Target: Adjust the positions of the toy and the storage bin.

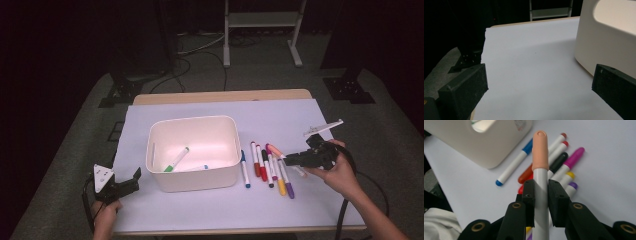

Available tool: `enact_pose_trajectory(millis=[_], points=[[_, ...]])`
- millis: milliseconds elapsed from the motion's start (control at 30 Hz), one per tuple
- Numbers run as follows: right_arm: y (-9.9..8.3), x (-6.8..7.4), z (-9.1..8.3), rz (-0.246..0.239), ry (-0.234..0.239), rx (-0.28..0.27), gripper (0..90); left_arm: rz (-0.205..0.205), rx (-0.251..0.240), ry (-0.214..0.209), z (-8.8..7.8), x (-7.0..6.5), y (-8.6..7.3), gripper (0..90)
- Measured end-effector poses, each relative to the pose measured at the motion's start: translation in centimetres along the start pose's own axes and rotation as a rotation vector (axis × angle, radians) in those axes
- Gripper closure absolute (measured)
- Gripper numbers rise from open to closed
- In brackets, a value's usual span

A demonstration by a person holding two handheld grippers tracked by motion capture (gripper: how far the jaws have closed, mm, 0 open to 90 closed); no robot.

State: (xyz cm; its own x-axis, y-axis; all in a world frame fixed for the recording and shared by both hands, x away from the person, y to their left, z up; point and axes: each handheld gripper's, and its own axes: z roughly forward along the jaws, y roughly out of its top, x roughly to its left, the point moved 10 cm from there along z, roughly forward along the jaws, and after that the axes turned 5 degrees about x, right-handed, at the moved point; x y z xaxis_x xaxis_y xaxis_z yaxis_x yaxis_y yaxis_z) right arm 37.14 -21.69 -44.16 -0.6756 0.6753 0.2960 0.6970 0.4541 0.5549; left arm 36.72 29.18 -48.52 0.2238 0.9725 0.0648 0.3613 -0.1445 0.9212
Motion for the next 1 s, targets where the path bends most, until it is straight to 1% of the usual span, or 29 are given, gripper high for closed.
enact_pose_trajectory(millis=[167, 233, 267, 300, 333, 367, 467, 500, 733, 767, 867, 900, 933, 967, 1000], points=[[1.4, 1.9, -0.4, -0.042, 0.029, -0.007, 75.6, 0.001, 0.001, 0.000, 0.0, 0.0, 0.0, 0.0], [2.1, 2.8, -0.7, -0.055, 0.049, -0.011, 75.6, 0.001, 0.001, 0.000, 0.0, 0.0, 0.0, 0.0], [2.4, 3.1, -0.8, -0.064, 0.053, -0.012, 75.6, 0.002, 0.000, 0.000, 0.0, 0.0, 0.0, 0.0], [2.4, 3.1, -0.8, -0.064, 0.053, -0.012, 75.6, 0.002, 0.000, 0.000, 0.0, 0.0, 0.0, 0.0], [3.0, 3.8, -1.0, -0.083, 0.062, -0.014, 75.6, 0.001, 0.002, 0.000, 0.0, 0.0, 0.0, 0.0], [3.3, 4.0, -1.1, -0.088, 0.066, -0.016, 75.6, 0.000, 0.002, -0.001, 0.0, 0.0, 0.0, 0.0], [4.1, 4.9, -1.6, -0.112, 0.070, -0.014, 75.6, 0.001, 0.003, -0.002, 0.0, 0.0, 0.0, 0.0], [4.4, 5.1, -1.7, -0.122, 0.062, -0.011, 75.6, 0.001, 0.003, -0.002, 0.0, 0.0, 0.0, 0.0], [6.2, 7.3, -2.4, -0.175, 0.090, -0.011, 75.7, -0.002, -0.001, -0.001, 0.0, 0.0, 0.0, 0.0], [6.5, 7.5, -2.4, -0.180, 0.099, -0.012, 75.6, -0.001, 0.001, -0.002, 0.0, 0.0, 0.0, 0.0], [7.0, 8.0, -2.5, -0.193, 0.100, -0.007, 75.6, 0.001, 0.002, -0.002, -0.1, 0.0, 0.0, 0.0], [7.3, 8.4, -2.5, -0.199, 0.107, -0.006, 75.7, 0.001, 0.002, -0.002, -0.1, 0.0, 0.0, 0.0], [7.8, 8.9, -2.4, -0.216, 0.106, -0.005, 75.6, 0.001, 0.002, -0.002, -0.1, 0.0, 0.0, 0.0], [7.8, 8.9, -2.4, -0.216, 0.106, -0.005, 75.6, 0.001, 0.002, -0.002, -0.1, 0.0, 0.0, 0.0], [8.3, 9.5, -2.3, -0.230, 0.112, -0.005, 75.6, 0.002, 0.001, -0.002, -0.1, 0.0, 0.0, 0.0]])
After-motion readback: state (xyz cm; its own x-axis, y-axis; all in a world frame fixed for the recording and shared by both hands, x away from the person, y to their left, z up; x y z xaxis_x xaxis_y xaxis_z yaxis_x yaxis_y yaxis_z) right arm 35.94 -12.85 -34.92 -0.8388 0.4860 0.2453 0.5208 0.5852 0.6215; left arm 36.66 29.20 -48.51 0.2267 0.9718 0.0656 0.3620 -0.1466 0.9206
